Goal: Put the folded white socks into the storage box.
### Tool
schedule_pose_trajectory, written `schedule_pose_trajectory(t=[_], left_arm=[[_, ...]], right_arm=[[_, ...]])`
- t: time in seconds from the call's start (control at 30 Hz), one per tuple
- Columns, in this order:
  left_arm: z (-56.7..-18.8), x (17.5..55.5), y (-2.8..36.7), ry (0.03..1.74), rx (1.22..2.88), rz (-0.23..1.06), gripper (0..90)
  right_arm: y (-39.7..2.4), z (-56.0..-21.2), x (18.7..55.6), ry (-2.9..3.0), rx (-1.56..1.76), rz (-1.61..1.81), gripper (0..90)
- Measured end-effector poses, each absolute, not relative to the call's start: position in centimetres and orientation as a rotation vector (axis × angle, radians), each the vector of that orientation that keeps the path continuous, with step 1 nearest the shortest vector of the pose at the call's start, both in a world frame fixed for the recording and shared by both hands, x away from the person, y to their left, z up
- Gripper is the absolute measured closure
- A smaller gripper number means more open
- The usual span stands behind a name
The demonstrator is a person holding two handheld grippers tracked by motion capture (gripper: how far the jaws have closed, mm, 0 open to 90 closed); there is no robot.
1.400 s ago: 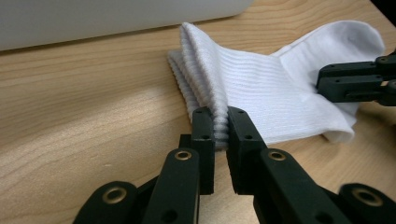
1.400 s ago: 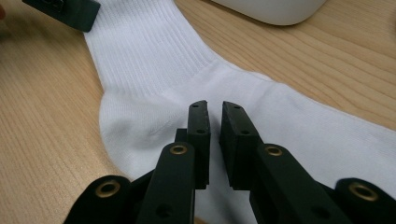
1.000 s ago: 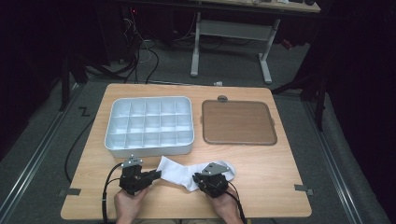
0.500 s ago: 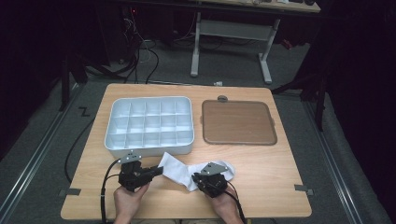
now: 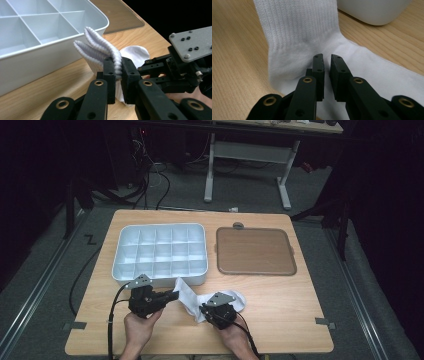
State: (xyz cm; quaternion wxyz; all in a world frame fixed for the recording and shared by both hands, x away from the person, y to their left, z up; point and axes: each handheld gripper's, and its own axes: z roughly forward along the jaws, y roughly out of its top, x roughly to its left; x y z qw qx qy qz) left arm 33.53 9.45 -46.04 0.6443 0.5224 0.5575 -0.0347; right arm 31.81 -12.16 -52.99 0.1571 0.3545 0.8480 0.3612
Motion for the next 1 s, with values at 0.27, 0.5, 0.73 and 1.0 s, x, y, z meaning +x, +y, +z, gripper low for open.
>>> schedule_pose_trajectory(t=[0.27,0.5,0.73,1.0], left_arm=[[-45.1,33.9,8.9,1.241,1.208,-0.085,83.7],[-44.7,34.3,8.7,1.231,1.208,-0.107,83.9],[-44.7,34.4,8.7,1.229,1.209,-0.123,84.1],[-45.1,34.8,8.4,1.265,1.226,-0.118,84.0]], right_arm=[[-11.5,-53.0,32.3,2.429,1.004,1.040,82.5],[-10.2,-53.0,33.0,2.453,0.983,1.046,82.5],[-9.1,-53.1,33.1,2.461,0.977,1.073,82.6],[-8.5,-52.9,33.2,2.492,0.965,1.084,80.4]])
